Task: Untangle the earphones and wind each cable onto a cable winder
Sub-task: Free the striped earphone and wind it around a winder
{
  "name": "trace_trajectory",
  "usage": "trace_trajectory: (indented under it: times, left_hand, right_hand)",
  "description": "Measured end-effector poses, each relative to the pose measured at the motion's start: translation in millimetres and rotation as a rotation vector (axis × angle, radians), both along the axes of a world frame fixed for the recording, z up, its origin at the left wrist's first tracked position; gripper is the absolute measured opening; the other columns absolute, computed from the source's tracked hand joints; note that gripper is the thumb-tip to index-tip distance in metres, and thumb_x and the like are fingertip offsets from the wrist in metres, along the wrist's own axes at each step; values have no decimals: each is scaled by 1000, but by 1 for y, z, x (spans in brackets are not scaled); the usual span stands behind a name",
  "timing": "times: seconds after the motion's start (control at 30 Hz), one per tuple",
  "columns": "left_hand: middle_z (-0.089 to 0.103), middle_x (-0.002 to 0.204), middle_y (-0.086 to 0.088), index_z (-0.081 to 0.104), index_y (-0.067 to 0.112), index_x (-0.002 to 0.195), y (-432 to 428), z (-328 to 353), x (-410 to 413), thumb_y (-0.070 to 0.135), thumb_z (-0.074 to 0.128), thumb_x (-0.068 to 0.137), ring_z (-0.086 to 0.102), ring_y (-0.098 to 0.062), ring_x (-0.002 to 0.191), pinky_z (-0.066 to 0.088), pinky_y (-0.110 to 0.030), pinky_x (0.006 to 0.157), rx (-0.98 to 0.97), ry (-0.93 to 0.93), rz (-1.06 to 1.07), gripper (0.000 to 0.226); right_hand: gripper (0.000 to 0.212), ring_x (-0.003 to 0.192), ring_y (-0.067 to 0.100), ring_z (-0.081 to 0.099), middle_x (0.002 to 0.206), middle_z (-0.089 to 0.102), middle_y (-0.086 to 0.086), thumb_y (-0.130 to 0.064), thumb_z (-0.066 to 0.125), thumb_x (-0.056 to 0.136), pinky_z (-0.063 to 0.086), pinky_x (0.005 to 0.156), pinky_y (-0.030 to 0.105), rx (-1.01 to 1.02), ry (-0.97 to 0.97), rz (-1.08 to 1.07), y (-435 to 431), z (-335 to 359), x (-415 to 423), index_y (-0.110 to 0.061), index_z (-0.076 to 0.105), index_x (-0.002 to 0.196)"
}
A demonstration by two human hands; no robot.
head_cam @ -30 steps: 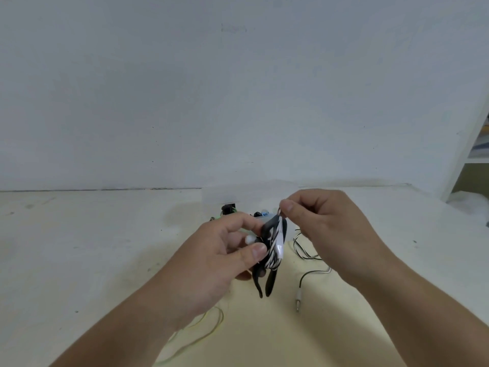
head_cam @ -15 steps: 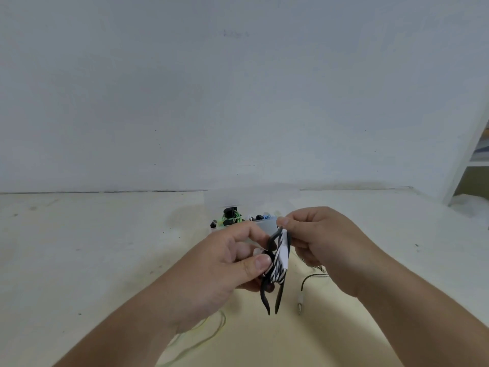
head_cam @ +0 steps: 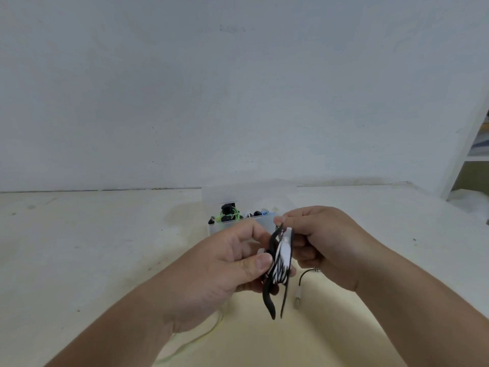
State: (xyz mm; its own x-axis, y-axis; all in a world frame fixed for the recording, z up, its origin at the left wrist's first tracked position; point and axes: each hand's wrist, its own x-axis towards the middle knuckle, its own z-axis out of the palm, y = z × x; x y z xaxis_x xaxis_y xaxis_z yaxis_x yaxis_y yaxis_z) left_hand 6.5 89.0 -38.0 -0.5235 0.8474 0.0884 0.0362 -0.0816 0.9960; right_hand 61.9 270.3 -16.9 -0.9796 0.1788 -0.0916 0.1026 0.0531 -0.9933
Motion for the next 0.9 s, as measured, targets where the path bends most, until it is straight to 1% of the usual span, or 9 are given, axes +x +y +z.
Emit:
trace_trajectory:
  times: [0.07, 0.17, 0.3, 0.43, 0.57, 0.63, 0.73, 0.83, 0.9]
  left_hand:
    - [72, 99, -14, 57, 7, 102, 1, 1, 2, 15, 58, 90, 66, -26, 97, 54, -30, 82, 18, 6, 1, 15]
    - [73, 99, -16, 61, 8, 103, 5, 0, 5, 11, 60, 95, 67, -23, 90, 54, -29, 81, 41, 49, 146, 9]
    - [71, 98, -16, 64, 9, 102, 7, 0, -1, 8, 55, 97, 68, -30, 89, 56, -35, 81, 128, 67, 353, 11]
    - [67, 92, -20, 61, 4, 102, 2, 5, -5, 18, 60, 86, 67, -33, 77, 58, -36, 75, 214, 6, 391, 21]
    - [74, 101, -19, 60, 7, 106, 0, 8, -7, 27, 59, 83, 68, -37, 83, 50, -52, 91, 184, 2, 418, 30]
    - [75, 102, -16, 61, 9, 104, -1, 8, -11, 24, 58, 86, 69, -28, 83, 50, -48, 92, 208, -65, 471, 25]
    - [71, 95, -17, 62, 9, 101, -2, 10, -15, 14, 55, 96, 68, -23, 76, 57, -40, 80, 263, -146, 530, 10]
    - [71, 94, -18, 62, 12, 95, -3, 7, -18, 10, 54, 99, 68, -22, 74, 58, -34, 69, 243, -132, 603, 9]
    - [70, 94, -22, 62, 11, 94, -3, 5, -20, 9, 54, 99, 69, -26, 76, 59, -35, 69, 196, -63, 644, 9]
  right_hand:
    - [47, 58, 21, 13, 57, 27, 4, -8, 56, 92, 10, 58, 36, 31, -7, 19, -3, -3, -1, -18, 53, 46]
    - [40, 49, 15, 17, 53, 30, 2, -4, 51, 88, 12, 50, 27, 106, -34, 19, -4, -6, -1, -18, 54, 51]
    - [38, 48, 13, 22, 58, 32, 1, -21, 50, 101, 16, 46, 23, 195, -74, 82, 1, -11, -4, -12, 61, 66]
    - [36, 49, 13, 24, 60, 33, 1, -27, 44, 105, 19, 47, 23, 210, -17, 243, -4, -13, -2, -9, 63, 81]
    - [35, 55, 16, 27, 65, 37, 7, -24, 43, 105, 19, 52, 27, 196, 49, 334, -7, -12, 1, -8, 64, 82]
    - [34, 59, 20, 31, 70, 40, 11, -22, 45, 105, 23, 54, 30, 220, 77, 371, -7, -11, 4, -8, 67, 84]
    - [31, 61, 24, 35, 67, 43, 11, -31, 53, 96, 29, 55, 28, 260, 91, 430, -7, -8, 6, -11, 74, 86]
    - [30, 61, 26, 35, 62, 42, 11, -36, 59, 90, 30, 56, 32, 331, 120, 474, -6, -4, 8, -13, 76, 83]
    - [25, 58, 23, 36, 59, 41, 11, -34, 62, 90, 30, 56, 31, 324, 181, 476, -6, 0, 10, -16, 77, 79]
